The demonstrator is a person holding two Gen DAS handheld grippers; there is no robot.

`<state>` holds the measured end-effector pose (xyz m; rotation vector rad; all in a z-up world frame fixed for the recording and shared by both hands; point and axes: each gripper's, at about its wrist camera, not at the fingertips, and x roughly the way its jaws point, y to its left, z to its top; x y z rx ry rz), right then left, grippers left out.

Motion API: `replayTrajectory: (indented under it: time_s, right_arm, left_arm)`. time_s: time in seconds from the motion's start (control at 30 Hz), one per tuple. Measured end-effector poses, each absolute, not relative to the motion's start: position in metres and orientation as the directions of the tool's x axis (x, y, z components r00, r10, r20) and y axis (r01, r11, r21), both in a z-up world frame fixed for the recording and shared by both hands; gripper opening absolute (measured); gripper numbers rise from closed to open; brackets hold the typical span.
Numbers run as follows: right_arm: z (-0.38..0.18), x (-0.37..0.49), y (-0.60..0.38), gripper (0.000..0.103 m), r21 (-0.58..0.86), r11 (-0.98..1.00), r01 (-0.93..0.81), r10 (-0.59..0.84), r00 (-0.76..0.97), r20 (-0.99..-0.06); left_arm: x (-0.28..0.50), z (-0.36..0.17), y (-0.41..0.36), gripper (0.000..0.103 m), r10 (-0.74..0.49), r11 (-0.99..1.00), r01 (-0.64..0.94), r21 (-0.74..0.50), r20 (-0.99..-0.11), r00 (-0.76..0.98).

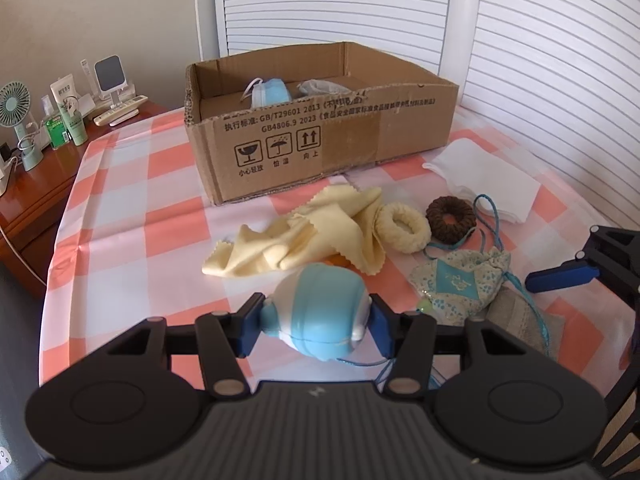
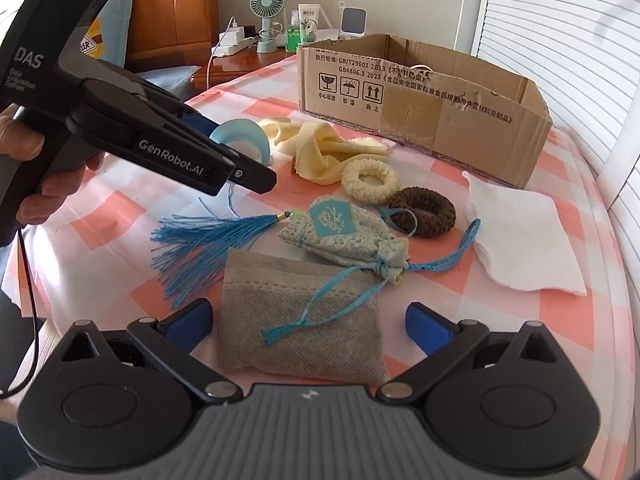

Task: Organize soft objects
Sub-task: 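Grasp the larger grey linen sachet with the right gripper and lift it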

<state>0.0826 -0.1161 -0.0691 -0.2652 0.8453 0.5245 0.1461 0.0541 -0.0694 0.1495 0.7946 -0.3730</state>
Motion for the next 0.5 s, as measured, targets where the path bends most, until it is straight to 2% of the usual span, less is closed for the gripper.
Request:
replayTrajectory:
  time_s: [0.3, 0.47, 0.5]
  right_arm:
    - [-0.07, 0.079, -0.107, 0.101, -0.025, 0.822, -0.57, 0.359, 0.55, -0.754]
    - [-0.065, 0.073, -0.11, 0.079, -0.022, 0.823, -0.567, 0.367, 0.561, -0.742]
    - [-0.064, 0.072, -0.111, 0.078, -0.02, 0.825, -0.565, 0.367, 0.561, -0.742]
  left_arm:
    - [0.145, -0.065, 0.052, 0.054, -0.271, 0.923, 0.384, -0.003, -0.714, 0.646]
    - [0.145, -0.065, 0.053, 0.054, -0.267, 0.925, 0.38, -0.003, -0.716, 0.645]
    - [0.145, -0.064, 0.053, 0.054, -0.268, 0.925, 0.381, -0.003, -0.716, 0.645]
